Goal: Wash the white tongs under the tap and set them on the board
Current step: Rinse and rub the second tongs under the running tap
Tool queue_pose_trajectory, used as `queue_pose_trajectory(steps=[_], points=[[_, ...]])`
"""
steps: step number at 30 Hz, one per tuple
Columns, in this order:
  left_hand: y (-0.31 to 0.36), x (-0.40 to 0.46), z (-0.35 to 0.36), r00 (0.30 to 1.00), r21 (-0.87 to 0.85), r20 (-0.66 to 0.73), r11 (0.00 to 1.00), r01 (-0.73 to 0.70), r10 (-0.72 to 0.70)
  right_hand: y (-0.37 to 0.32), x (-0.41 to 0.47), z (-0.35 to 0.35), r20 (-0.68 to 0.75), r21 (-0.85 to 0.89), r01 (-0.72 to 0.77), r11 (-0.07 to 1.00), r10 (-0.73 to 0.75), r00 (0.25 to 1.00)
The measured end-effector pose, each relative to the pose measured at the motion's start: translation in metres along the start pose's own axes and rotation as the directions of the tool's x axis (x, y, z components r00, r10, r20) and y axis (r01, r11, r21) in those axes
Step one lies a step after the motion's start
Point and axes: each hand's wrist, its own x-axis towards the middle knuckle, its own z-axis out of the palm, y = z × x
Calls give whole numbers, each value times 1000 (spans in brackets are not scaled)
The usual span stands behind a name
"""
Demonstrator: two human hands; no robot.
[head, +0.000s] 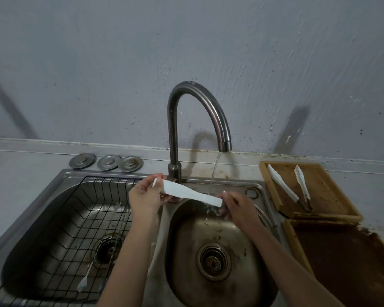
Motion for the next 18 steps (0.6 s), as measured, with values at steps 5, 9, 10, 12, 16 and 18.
queue_pose_trajectory(steps=[5,9,10,12,16,18], points=[[-5,6,-9,997,-118,-58,992,52,-59,-6,-8,-13,33,445,-59,894,50,998],[-9,7,-18,997,-175,-59,984,45,-56,-19,-6,-12,15,405,-12,914,7,1000],[-9,8,-19,997,-180,-59,983,37,-48,-22,-6,-12,16,405,-6,914,-1,1000],[-8,8,-21,998,-177,-56,984,18,-28,-24,-6,-11,26,410,-2,912,-10,1000],[-6,6,-22,998,-191,51,981,-20,30,-21,-8,-12,39,310,-5,951,-7,999],[-4,2,-22,988,-225,145,974,-25,59,-18,-9,-15,76,131,9,991,-19,997]])
